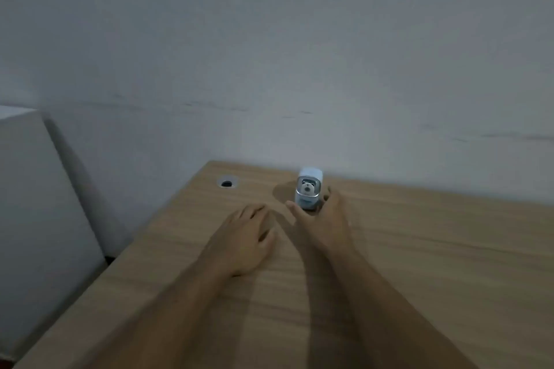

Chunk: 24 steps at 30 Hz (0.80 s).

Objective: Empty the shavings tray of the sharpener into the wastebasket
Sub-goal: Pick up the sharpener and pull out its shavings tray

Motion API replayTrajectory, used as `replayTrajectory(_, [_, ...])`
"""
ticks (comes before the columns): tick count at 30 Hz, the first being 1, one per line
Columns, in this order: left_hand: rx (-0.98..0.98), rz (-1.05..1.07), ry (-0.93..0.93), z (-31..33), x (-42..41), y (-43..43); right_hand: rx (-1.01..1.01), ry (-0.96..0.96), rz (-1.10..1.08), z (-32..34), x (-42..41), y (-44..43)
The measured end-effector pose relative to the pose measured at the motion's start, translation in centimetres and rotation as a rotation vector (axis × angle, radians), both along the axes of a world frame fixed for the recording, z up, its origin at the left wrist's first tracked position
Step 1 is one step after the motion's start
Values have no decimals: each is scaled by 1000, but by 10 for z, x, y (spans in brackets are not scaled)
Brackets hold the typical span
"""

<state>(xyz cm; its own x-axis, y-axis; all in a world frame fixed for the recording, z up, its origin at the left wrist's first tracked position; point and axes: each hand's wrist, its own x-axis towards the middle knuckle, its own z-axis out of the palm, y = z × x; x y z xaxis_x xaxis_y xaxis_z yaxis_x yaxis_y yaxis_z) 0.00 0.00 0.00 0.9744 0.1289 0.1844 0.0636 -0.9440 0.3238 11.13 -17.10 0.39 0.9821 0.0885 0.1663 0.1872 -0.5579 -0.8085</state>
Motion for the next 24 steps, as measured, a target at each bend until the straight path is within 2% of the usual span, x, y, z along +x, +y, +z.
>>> replayTrajectory(3, [-77, 24, -68, -3, 23, 4, 65, -87, 1, -6, 19, 9])
replayTrajectory(8, [-174, 31, -107, -5, 41, 8, 16, -177, 51, -12, 50, 18])
replayTrajectory(12, [-270, 24, -138, -7, 43, 13, 108, -181, 102, -16, 62, 14])
replayTrajectory(16, [-375, 12, -199, -6, 42, 16, 91, -105, 277, -12, 56, 0])
replayTrajectory(20, [-376, -19, -136, -1, 39, 20, 63, -84, 497, -8, 44, -6])
replayTrajectory(24, [-394, -69, -76, 3, 37, 27, 48, -55, 612, 1, 39, -10])
